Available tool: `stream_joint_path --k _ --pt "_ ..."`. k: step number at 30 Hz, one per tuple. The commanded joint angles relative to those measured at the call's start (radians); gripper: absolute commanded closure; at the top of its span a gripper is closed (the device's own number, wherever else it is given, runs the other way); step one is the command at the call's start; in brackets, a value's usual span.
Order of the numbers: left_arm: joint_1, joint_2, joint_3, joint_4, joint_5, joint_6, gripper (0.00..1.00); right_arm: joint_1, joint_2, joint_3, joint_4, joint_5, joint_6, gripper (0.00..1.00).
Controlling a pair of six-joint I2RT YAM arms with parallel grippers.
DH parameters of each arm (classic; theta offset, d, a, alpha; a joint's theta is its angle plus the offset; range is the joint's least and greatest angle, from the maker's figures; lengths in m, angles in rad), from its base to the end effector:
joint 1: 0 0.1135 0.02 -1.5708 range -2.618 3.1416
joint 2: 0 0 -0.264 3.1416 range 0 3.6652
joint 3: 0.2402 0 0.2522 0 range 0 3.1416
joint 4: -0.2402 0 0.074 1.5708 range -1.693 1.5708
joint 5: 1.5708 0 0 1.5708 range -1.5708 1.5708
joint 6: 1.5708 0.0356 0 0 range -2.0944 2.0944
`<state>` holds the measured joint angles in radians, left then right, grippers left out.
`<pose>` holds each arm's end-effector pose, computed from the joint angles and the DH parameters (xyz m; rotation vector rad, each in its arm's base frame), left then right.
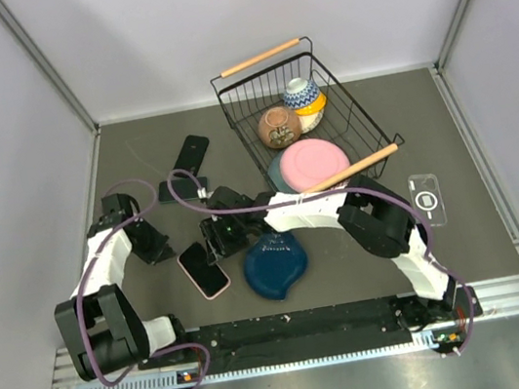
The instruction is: Put the phone into the phone case
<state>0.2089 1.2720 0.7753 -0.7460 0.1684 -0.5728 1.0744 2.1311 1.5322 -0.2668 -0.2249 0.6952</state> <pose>0.2178 0.0401 0.1985 -1.0424 2.6337 -0.3199 0.2154 0.4143 0.1658 -0.6192 2.6311 0.9620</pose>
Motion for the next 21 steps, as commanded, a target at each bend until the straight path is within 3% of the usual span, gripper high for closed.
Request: stream_joint_path --k 1,7,13,21 --pt "0.004 0.023 -0.025 0.025 0.020 0.008 1.00 -0.016 -0.028 0.089 -0.015 0.015 -0.060 0.42" --pt "0.003 0.070 -0.060 0.054 0.025 -0.012 1.00 -0.021 0.024 0.134 -0.022 -0.022 -0.066 0.23" --pt "0.004 0.127 -0.054 0.046 -0.076 -0.025 1.00 -0.014 0.064 0.146 -0.023 -0.030 -0.060 0.22" --pt "0.003 0.155 -0.070 0.051 -0.112 -0.045 1.00 0.021 0.119 0.172 -0.012 -0.068 -0.043 0.23"
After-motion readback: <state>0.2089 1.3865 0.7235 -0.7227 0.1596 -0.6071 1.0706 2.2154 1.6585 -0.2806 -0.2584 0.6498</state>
